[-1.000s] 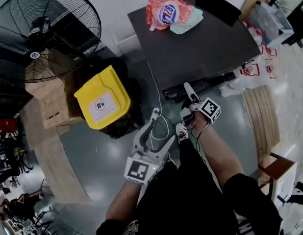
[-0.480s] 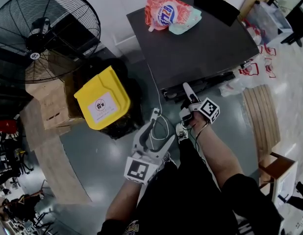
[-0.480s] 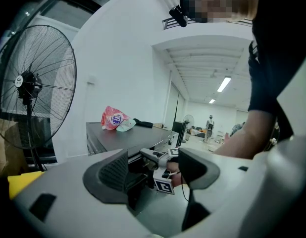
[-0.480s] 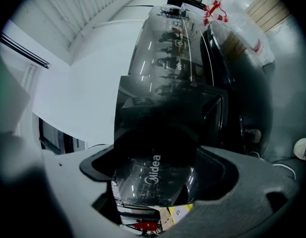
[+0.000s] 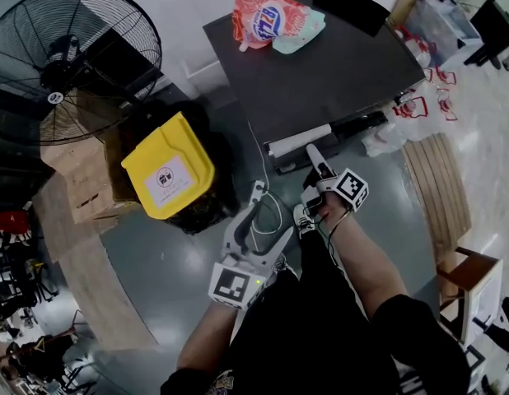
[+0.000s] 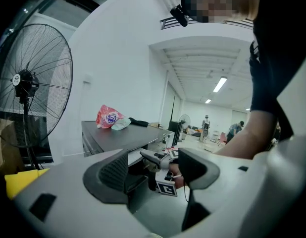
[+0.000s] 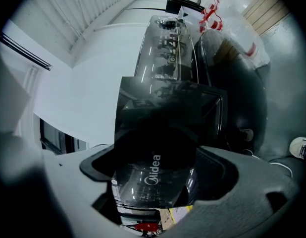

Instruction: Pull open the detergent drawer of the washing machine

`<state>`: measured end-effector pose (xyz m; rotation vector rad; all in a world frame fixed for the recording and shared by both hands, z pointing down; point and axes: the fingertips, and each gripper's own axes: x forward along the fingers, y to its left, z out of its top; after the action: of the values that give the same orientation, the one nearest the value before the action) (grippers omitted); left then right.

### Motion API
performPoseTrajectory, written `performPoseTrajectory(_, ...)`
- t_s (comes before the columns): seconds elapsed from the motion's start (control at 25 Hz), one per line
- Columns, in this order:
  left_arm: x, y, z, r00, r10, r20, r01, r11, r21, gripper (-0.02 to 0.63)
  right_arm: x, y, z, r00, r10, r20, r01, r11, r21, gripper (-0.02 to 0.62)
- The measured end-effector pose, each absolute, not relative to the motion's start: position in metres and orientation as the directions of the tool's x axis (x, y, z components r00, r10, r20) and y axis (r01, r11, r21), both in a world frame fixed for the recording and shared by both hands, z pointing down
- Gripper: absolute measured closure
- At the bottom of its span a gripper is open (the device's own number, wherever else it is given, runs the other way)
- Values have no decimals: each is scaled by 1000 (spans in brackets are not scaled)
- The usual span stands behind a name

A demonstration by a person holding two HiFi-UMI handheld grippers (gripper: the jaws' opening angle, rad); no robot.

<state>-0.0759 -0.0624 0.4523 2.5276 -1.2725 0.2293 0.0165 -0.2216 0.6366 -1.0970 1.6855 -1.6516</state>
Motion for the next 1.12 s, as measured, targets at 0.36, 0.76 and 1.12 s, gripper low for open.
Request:
performPoseTrajectory(0.36,-55,-35,451,648,-716,260,-761,-618,197,317,40,-178,639,-506,-844,175,-179,-96,-979,118)
performPoseTrajectory(0.76,-39,-9,450,696,-672,254,-717,-667,201,316,58,-137,641,-501,-849,171,-177,-93,-980,118)
performPoseTrajectory(1.12,-45,10,451,710,-657,254,-703,-682,201,316,67,-112,646,-484,-861,156,-172,-81,-982,118)
